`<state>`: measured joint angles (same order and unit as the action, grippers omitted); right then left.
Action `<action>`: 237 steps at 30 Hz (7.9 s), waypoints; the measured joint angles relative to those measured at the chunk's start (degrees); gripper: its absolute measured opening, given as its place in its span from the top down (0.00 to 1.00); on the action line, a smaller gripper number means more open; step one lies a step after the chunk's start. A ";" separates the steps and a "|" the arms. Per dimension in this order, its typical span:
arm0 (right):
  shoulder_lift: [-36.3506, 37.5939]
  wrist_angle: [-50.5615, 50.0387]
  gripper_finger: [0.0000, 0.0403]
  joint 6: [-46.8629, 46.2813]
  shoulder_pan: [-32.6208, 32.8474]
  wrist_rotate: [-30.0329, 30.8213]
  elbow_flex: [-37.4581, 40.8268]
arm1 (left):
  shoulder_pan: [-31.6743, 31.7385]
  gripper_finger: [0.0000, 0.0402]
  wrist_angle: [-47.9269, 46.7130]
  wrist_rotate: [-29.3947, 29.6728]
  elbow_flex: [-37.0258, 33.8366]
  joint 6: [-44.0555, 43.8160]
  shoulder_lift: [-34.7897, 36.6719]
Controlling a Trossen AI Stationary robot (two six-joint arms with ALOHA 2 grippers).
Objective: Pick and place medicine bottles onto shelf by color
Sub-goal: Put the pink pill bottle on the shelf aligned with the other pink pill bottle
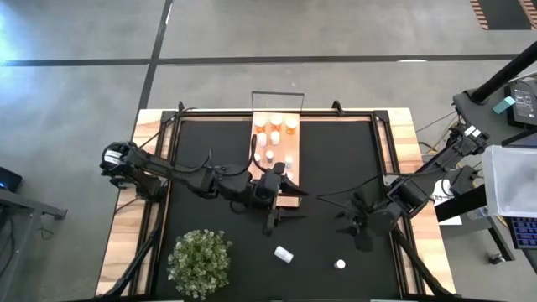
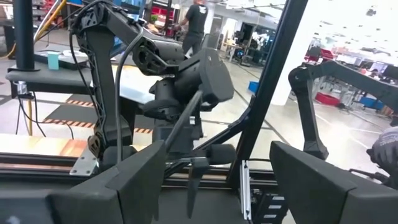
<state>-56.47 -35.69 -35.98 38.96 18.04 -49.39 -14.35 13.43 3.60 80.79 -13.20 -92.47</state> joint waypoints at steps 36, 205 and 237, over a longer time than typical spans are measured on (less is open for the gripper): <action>0.70 24.99 0.50 -14.61 6.24 -1.46 0.00 | 0.15 0.32 -0.42 1.04 -0.52 0.11 0.00; -22.56 -31.48 0.76 8.01 -23.52 -2.22 -46.01 | 6.48 0.33 -9.32 3.75 0.68 6.04 -1.95; -23.91 -28.93 0.76 14.14 -25.24 -3.65 -46.56 | 7.61 0.75 -9.44 4.23 0.31 6.13 -2.71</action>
<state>-80.38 -64.62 -21.85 13.72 14.39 -95.94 -6.74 3.99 7.83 81.10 -7.07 -95.18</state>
